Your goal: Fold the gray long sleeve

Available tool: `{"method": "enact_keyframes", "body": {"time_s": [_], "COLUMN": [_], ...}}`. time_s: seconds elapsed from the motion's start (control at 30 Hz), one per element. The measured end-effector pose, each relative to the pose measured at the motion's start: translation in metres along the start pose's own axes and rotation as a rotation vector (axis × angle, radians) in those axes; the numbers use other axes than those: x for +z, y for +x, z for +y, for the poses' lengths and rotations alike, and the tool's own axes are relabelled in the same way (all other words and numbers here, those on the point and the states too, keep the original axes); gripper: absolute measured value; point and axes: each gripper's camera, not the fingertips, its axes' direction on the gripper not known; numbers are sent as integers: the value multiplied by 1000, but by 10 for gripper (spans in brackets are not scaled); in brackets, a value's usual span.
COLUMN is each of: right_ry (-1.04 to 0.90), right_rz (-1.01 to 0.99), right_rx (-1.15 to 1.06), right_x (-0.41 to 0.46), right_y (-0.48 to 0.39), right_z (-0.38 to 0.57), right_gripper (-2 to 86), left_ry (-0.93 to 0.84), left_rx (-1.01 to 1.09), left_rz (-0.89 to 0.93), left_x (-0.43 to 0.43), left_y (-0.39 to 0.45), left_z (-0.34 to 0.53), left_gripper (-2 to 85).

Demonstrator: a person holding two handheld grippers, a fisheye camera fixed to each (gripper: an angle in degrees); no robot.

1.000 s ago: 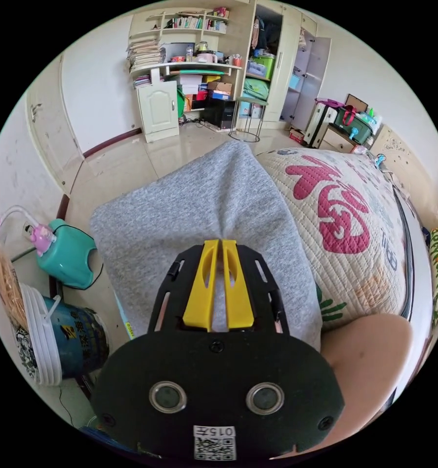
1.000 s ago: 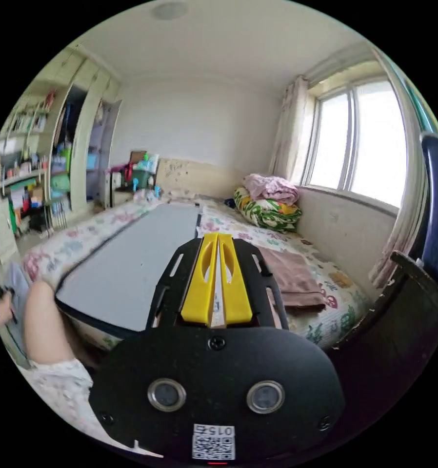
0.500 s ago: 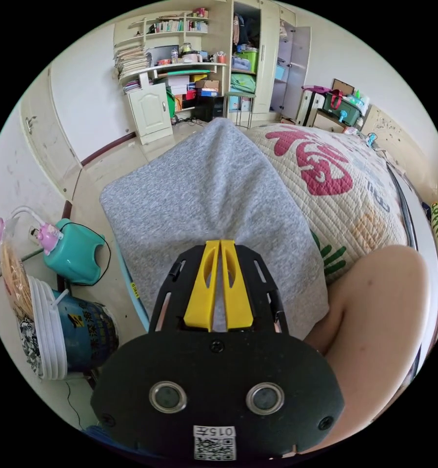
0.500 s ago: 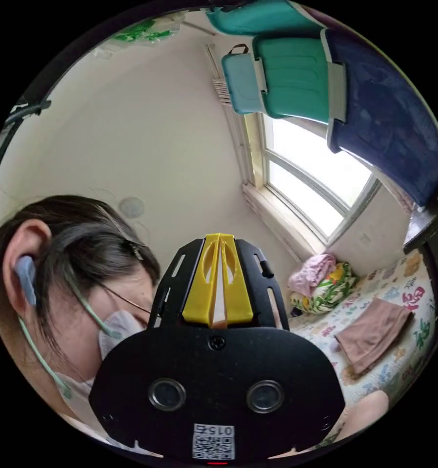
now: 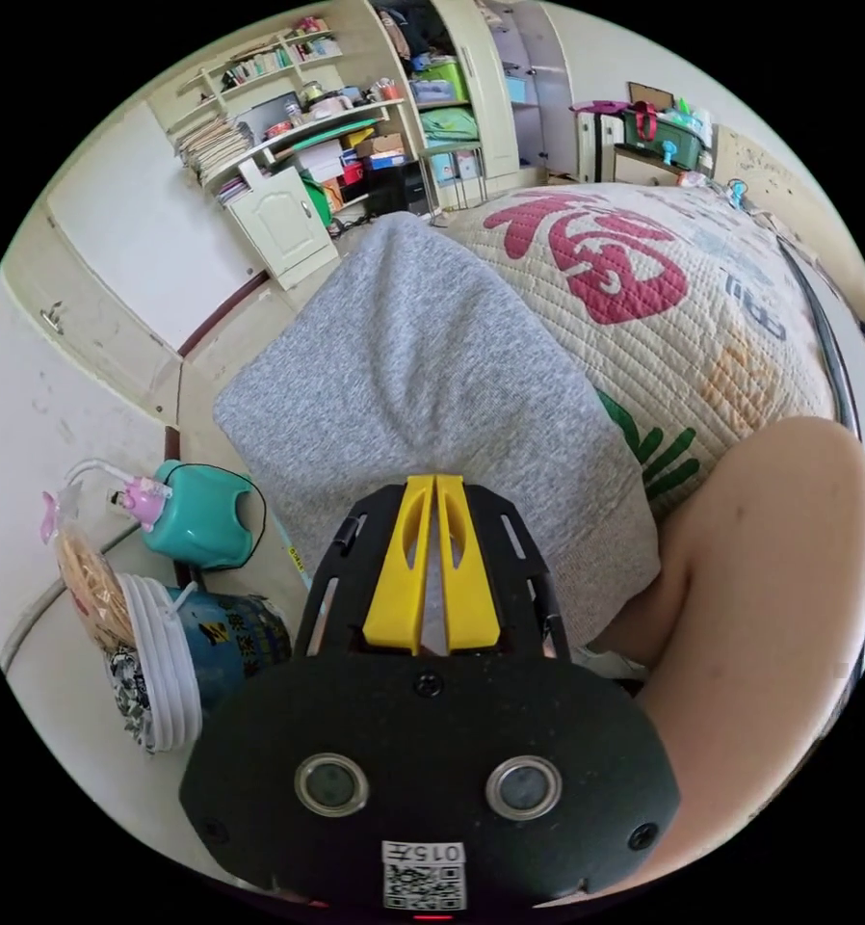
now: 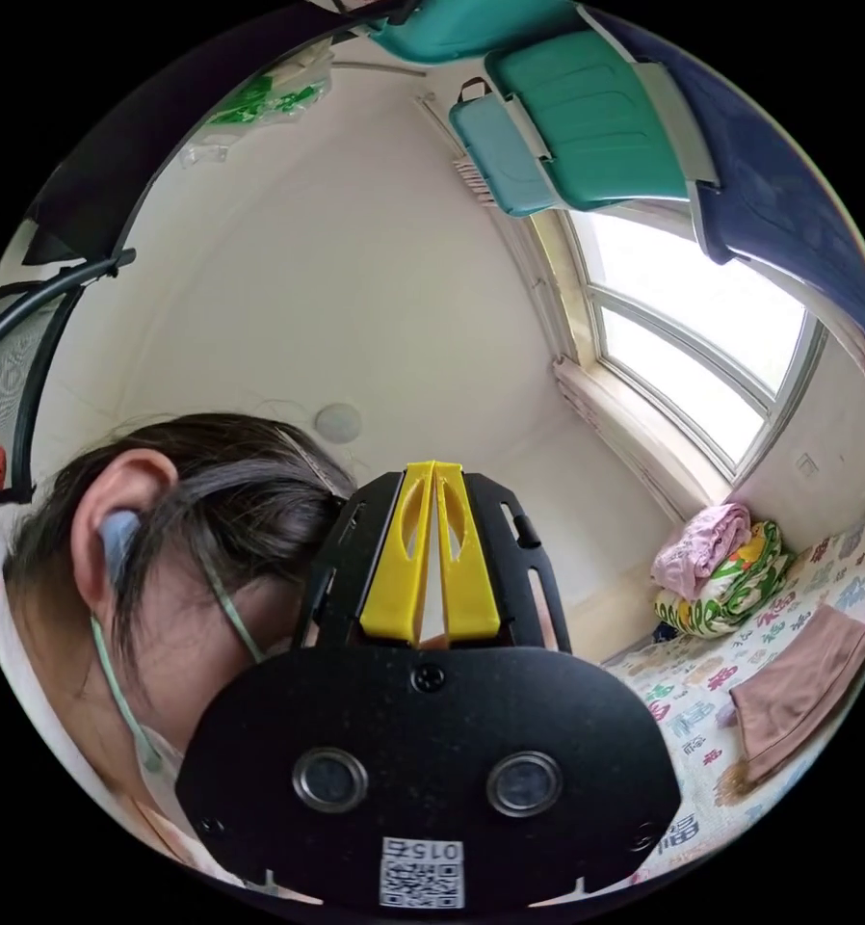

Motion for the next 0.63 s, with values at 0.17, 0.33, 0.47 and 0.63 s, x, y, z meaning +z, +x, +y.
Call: {"method": "enact_keyframes", "body": {"time_s": [0.17, 0.33, 0.47, 0.63], "right_ry": [-38, -229, -653, -1048], "right_rz": [149, 216, 412, 499], "right_rx": [-58, -196, -123, -48], "right_x": [55, 146, 267, 380], "right_y": [25, 103, 239, 374], "right_z": [0, 36, 87, 167], "right_gripper": [-7, -4, 38, 92], "left_ry": [113, 277, 412, 508], "left_rx": [-56, -43, 57, 255], "left_rz": [184, 253, 325, 478], "left_x": [-34, -86, -136, -191], "left_y": [-22, -6, 40, 124], "left_z": [-29, -70, -116, -172], "left_gripper": [-8, -5, -2, -2]}}
